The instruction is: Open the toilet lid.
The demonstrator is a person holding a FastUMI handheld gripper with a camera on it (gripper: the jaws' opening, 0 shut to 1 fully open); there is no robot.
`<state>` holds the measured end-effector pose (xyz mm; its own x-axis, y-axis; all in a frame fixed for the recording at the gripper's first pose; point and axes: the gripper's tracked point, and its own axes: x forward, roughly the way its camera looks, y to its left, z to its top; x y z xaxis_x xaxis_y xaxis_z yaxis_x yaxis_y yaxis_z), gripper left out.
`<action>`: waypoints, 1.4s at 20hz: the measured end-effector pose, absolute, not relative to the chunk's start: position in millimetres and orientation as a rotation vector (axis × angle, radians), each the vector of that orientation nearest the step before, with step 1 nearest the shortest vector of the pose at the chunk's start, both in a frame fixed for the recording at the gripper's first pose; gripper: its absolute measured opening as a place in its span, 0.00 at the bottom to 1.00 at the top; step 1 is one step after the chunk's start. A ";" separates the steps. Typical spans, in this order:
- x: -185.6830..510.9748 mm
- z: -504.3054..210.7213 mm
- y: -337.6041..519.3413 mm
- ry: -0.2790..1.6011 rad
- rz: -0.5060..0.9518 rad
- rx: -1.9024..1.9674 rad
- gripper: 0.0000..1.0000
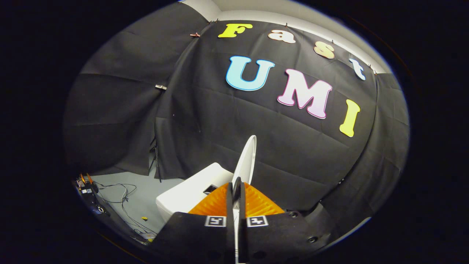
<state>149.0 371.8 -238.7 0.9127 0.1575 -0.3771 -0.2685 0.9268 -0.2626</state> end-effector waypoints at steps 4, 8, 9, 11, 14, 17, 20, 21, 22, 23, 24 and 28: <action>143.4 -237.6 358.1 0.404 0.220 -0.245 0.62; 132.4 -202.7 342.1 0.354 0.215 -0.212 0.97; 129.1 -193.0 337.9 0.344 0.217 -0.199 0.99; 122.4 -173.4 328.7 0.318 0.221 -0.178 0.99; 111.5 -141.8 300.5 0.276 0.214 -0.161 0.99; 97.9 -116.8 262.3 0.243 0.194 -0.140 0.99; 87.9 -92.3 213.9 0.222 0.160 -0.123 0.99; 83.2 -82.4 197.0 0.211 0.147 -0.119 0.99; 78.5 -73.6 180.3 0.198 0.133 -0.116 0.99; 73.6 -64.8 161.5 0.185 0.115 -0.120 0.99; 69.0 -57.3 142.4 0.175 0.093 -0.124 0.99; 42.3 -32.3 80.5 0.148 0.044 -0.098 0.99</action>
